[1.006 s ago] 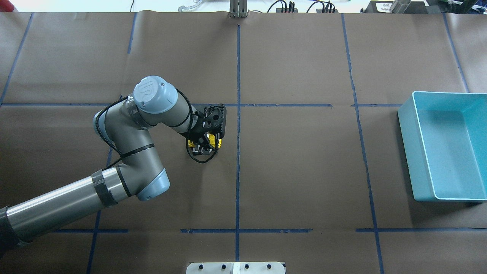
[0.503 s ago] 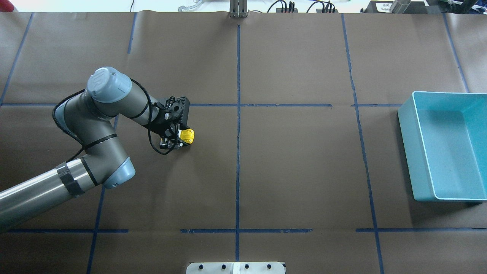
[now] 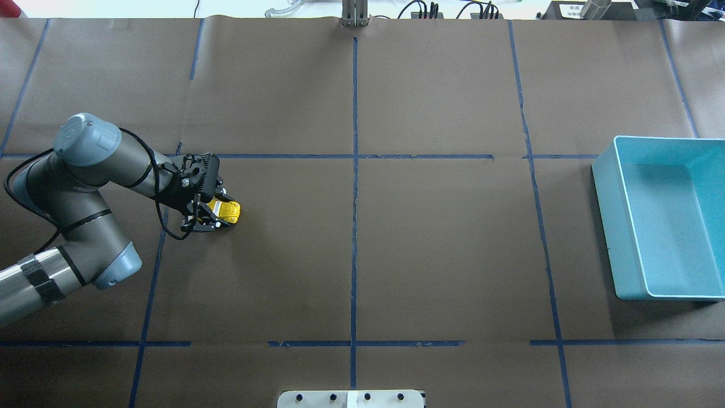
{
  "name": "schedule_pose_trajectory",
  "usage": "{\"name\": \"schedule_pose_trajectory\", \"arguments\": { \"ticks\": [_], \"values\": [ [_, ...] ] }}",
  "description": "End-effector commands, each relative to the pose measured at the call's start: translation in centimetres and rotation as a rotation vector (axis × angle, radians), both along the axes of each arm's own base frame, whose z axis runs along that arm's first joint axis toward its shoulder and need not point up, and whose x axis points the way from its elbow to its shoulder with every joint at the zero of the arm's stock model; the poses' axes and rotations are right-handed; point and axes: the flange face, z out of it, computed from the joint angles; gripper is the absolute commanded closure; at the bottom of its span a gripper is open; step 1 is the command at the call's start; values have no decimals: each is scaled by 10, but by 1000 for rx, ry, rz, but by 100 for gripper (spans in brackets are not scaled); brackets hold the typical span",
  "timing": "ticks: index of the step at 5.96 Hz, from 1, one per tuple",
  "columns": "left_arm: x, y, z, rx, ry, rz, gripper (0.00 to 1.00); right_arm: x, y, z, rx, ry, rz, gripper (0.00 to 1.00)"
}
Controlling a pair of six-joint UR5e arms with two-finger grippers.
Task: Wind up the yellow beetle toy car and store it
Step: 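Drag the car backward across the table with the left gripper, then open the left gripper to release the car rolling toward the bin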
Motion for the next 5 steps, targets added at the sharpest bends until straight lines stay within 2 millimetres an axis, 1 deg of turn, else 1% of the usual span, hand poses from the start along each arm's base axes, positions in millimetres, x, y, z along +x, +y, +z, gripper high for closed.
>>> {"name": "schedule_pose_trajectory", "arguments": {
  "ticks": [1, 3, 4, 5],
  "values": [
    [-36, 0, 18, -19, -4, -29, 0, 1, -1, -2, 3, 0, 2, 0],
    [-48, -10, 21, -28, -7, -49, 0, 1, 1, 1, 1, 0, -2, 0],
    [-63, -19, 22, -54, -8, -55, 0, 0, 2, 2, 1, 0, -5, 0],
    [-86, -31, 26, -105, -20, -60, 0, 1, 2, 2, -1, 0, -3, 0]
  ]
}}
